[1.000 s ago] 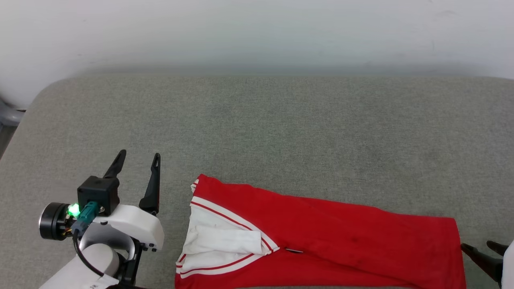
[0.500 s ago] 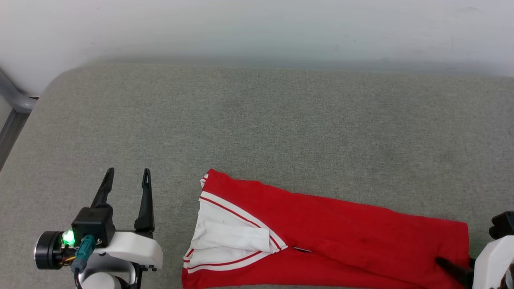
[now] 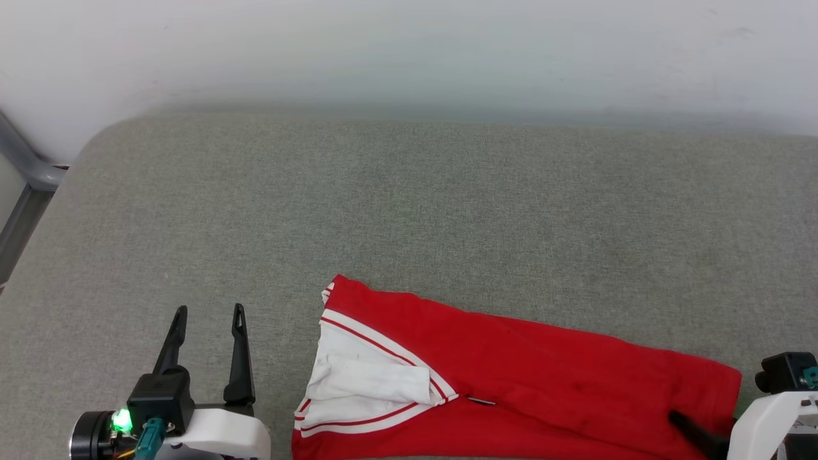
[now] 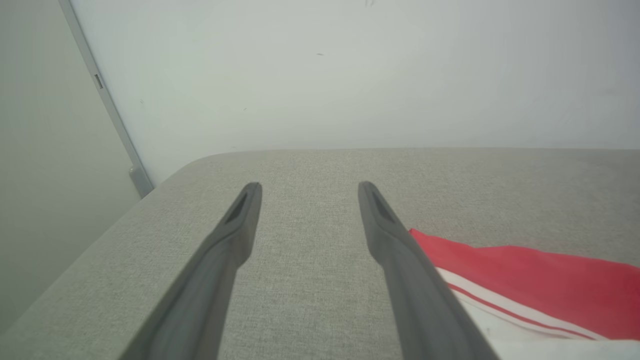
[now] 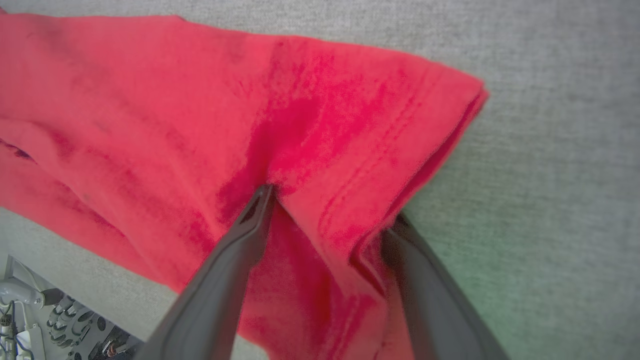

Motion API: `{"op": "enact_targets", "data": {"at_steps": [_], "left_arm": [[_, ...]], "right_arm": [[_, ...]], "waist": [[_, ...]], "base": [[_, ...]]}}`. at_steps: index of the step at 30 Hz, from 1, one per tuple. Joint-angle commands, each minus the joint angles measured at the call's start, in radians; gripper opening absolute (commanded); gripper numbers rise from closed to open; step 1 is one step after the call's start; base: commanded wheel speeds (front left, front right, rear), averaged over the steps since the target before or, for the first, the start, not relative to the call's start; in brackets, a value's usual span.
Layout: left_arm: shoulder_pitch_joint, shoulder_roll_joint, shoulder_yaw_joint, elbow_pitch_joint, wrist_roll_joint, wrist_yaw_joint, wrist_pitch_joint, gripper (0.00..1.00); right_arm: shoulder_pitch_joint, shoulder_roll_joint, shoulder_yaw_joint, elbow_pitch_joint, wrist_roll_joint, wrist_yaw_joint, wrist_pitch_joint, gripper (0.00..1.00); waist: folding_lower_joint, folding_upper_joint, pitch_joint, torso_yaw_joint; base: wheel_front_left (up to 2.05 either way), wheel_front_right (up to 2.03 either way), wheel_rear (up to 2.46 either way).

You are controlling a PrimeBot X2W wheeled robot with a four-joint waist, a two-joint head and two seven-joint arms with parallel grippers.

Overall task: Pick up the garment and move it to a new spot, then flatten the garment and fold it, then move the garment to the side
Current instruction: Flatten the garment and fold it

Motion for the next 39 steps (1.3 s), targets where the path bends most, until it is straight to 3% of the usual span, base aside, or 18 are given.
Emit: {"op": "enact_targets", "data": {"at_steps": [1, 2, 10, 23, 28, 29, 34, 39], "left_arm": [[0.013, -0.019, 0.014, 0.01, 0.023, -0.02, -0.007, 1.0], [0.014, -0.029, 0.024, 0.014, 0.035, -0.03, -0.007, 1.0], [0.031, -0.092, 0.082, 0.037, 0.106, -0.103, -0.006, 1.0], [0.051, -0.151, 0.135, 0.057, 0.17, -0.176, -0.006, 1.0], [0.056, -0.163, 0.151, 0.063, 0.19, -0.196, -0.006, 1.0], [0.055, -0.171, 0.158, 0.067, 0.2, -0.208, -0.006, 1.0], [0.049, -0.184, 0.167, 0.068, 0.212, -0.22, -0.006, 1.0], [0.035, -0.194, 0.17, 0.068, 0.223, -0.234, -0.006, 1.0]], "right_arm": [[0.004, 0.022, 0.028, 0.017, 0.006, 0.003, -0.017, 0.29], [0.0, 0.019, 0.033, 0.022, 0.01, 0.003, -0.027, 0.0], [-0.02, -0.06, 0.013, 0.068, 0.033, 0.0, -0.098, 0.0], [0.004, -0.191, -0.071, 0.134, 0.041, 0.001, -0.104, 0.0], [0.032, -0.219, -0.07, 0.036, 0.055, 0.001, -0.093, 0.0], [0.052, -0.213, -0.073, -0.056, 0.066, 0.001, -0.085, 0.0], [0.071, -0.176, -0.075, -0.239, 0.099, 0.001, -0.038, 0.0], [0.025, -0.12, -0.043, -0.365, 0.033, 0.001, 0.036, 0.0]], "waist": [[0.0, 0.0, -0.002, 0.0], [0.0, 0.0, -0.004, 0.0], [0.0, 0.0, -0.023, 0.0], [0.0, 0.0, -0.046, -0.005], [0.0, 0.0, -0.053, -0.007], [0.0, 0.0, -0.054, -0.008], [0.0, 0.0, -0.053, -0.008], [0.0, 0.0, -0.039, -0.005]], "base": [[0.0, 0.0, 0.0], [0.0, 0.0, 0.0], [0.0, 0.0, 0.0], [0.0, 0.0, 0.0], [0.0, 0.0, 0.0], [0.0, 0.0, 0.0], [0.0, 0.0, 0.0], [0.0, 0.0, 0.0]]}}
